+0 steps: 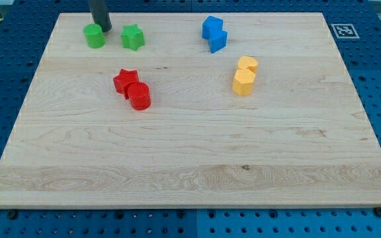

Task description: Slide the blue triangle left a bit

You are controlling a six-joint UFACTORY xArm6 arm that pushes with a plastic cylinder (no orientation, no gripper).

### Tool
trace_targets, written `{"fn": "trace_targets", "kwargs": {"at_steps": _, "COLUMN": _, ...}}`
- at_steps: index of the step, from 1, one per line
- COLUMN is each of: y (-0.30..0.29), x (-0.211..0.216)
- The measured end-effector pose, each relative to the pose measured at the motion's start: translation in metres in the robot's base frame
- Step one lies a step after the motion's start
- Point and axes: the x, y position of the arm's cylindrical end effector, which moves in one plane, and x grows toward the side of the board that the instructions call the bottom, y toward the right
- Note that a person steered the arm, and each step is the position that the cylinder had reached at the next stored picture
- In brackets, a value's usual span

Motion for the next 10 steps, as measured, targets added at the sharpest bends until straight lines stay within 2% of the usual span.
{"fn": "trace_targets", "kwargs": {"at_steps": 1, "y": 0.01, "x": -0.013}}
{"fn": "trace_targets", "kwargs": {"at_steps": 2, "y": 0.057, "x": -0.048}}
{"fn": "trace_targets", "kwargs": {"at_steps": 3, "y": 0.101, "x": -0.049}}
{"fn": "trace_targets", "kwargs": {"at_steps": 5, "y": 0.27, "x": -0.041}}
{"fn": "trace_targets", "kwargs": {"at_steps": 7, "y": 0.286, "x": 0.051}}
{"fn": "trace_targets", "kwargs": {"at_steps": 10, "y": 0.275, "x": 0.052}}
